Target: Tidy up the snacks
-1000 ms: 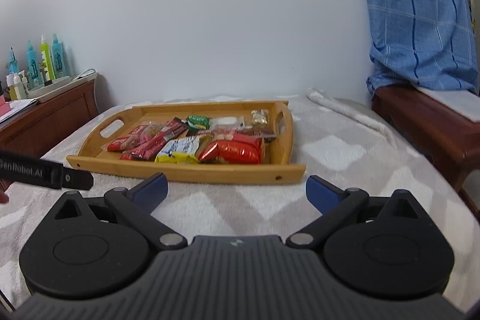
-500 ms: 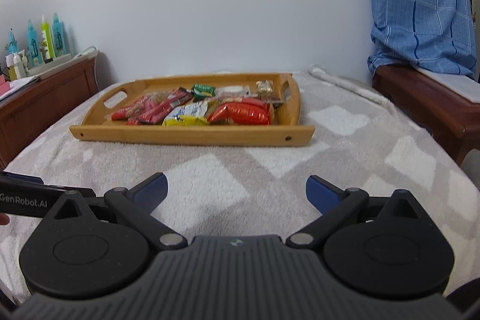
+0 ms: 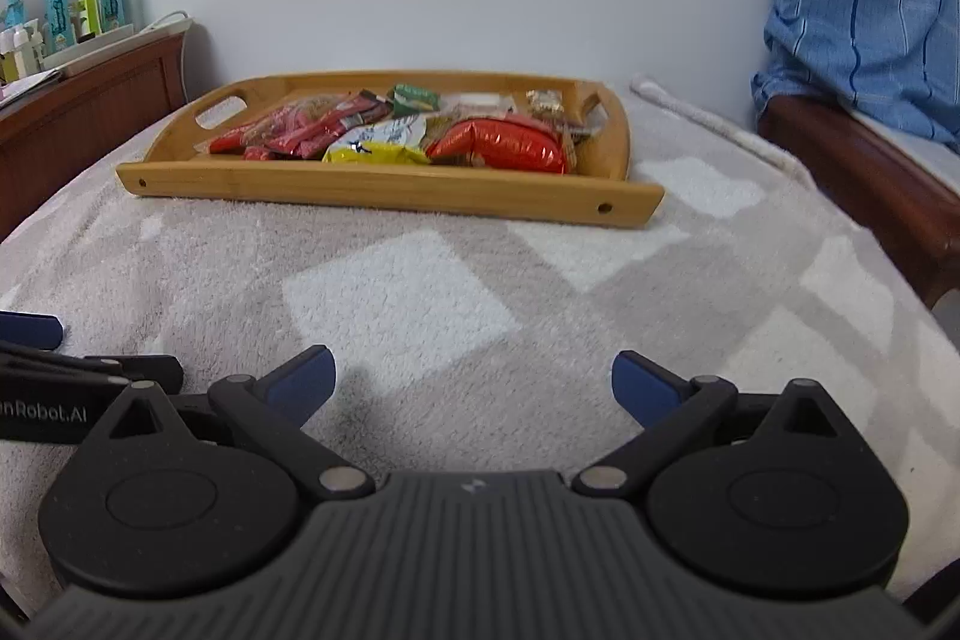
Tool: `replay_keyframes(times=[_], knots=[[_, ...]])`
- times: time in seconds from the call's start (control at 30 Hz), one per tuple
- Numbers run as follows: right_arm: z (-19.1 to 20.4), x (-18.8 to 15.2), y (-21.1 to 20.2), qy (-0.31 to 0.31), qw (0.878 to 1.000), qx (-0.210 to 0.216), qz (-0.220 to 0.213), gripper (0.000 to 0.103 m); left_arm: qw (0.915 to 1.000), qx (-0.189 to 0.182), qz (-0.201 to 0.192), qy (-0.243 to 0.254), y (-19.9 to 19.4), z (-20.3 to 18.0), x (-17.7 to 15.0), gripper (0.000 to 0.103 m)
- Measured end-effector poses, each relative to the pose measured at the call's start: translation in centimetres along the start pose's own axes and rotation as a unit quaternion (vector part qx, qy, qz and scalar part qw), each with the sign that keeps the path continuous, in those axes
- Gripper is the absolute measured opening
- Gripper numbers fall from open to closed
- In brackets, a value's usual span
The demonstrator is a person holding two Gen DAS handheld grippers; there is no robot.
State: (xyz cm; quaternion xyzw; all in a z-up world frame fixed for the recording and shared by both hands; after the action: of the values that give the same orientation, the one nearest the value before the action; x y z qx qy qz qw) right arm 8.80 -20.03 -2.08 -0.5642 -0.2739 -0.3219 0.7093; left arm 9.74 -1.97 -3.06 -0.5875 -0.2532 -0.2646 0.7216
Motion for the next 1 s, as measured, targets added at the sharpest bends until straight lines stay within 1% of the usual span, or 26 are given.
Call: replay_keyframes(times=[0.13, 0.33, 0.9, 1.0], knots=[[-0.28, -0.3, 0.54, 0.013, 1.0, 0.002, 0.013, 0.103, 1.0, 0.0, 0.001, 0.0, 0.09, -0.04, -0.06, 0.101], [-0.21, -0.51, 0.64, 0.0, 1.0, -0.002, 0.019, 0.103, 1.0, 0.002, 0.006, 0.0, 0.21, -0.08, -0.12, 0.103], [-0.05, -0.69, 0.86, -0.01, 1.0, -0.008, 0.02, 0.103, 1.0, 0.005, 0.006, 0.003, 0.28, -0.2, -0.19, 0.103], [-0.08, -0.69, 0.89, -0.009, 1.0, -0.008, 0.021, 0.103, 0.9999, 0.009, 0.005, -0.004, 0.25, -0.09, -0.3, 0.103]])
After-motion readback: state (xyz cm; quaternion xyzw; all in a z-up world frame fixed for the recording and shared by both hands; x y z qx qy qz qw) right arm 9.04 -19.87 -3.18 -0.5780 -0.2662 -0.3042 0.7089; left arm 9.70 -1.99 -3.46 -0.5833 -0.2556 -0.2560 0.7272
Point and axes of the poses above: each gripper's, at about its wrist camera, not at the fingertips, and y roughly the way its jaws point, z to its left, x to its top, the point moved 6 cm from there along y, roughly the way its jaws point, and after that the axes turned 15 degrees about x, right-handed, at the moved point
